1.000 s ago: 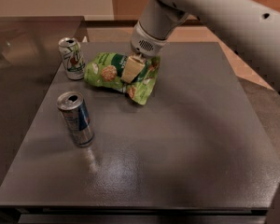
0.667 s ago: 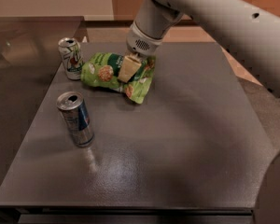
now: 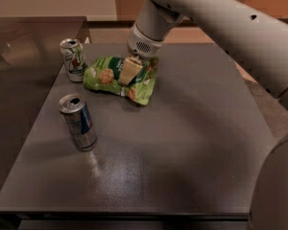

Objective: Move green rice chip bag near 7up can

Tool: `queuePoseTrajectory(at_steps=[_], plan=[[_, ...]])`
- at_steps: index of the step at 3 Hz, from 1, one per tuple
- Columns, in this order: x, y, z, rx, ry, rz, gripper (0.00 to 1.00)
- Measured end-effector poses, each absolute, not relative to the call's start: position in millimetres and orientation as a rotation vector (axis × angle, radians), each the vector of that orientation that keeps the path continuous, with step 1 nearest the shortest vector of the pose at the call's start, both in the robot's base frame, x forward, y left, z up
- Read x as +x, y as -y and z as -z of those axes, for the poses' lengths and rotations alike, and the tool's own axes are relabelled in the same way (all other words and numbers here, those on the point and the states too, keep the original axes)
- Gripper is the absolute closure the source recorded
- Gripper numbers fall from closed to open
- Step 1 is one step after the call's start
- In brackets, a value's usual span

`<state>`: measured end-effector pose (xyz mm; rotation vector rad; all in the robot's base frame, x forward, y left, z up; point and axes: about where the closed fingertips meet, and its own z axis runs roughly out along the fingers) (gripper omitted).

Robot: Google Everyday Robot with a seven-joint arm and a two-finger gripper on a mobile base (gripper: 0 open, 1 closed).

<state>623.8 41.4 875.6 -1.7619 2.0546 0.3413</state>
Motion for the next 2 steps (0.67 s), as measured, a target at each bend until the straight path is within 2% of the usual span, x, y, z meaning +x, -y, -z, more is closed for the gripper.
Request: queuePoseTrajectory(at_steps=[1, 2], plan=[[623.6, -42.6, -874.0, -1.765, -2.055, -0.343, 0.0], [623.6, -42.7, -873.9, -1.765, -2.055, -0.343, 0.0]])
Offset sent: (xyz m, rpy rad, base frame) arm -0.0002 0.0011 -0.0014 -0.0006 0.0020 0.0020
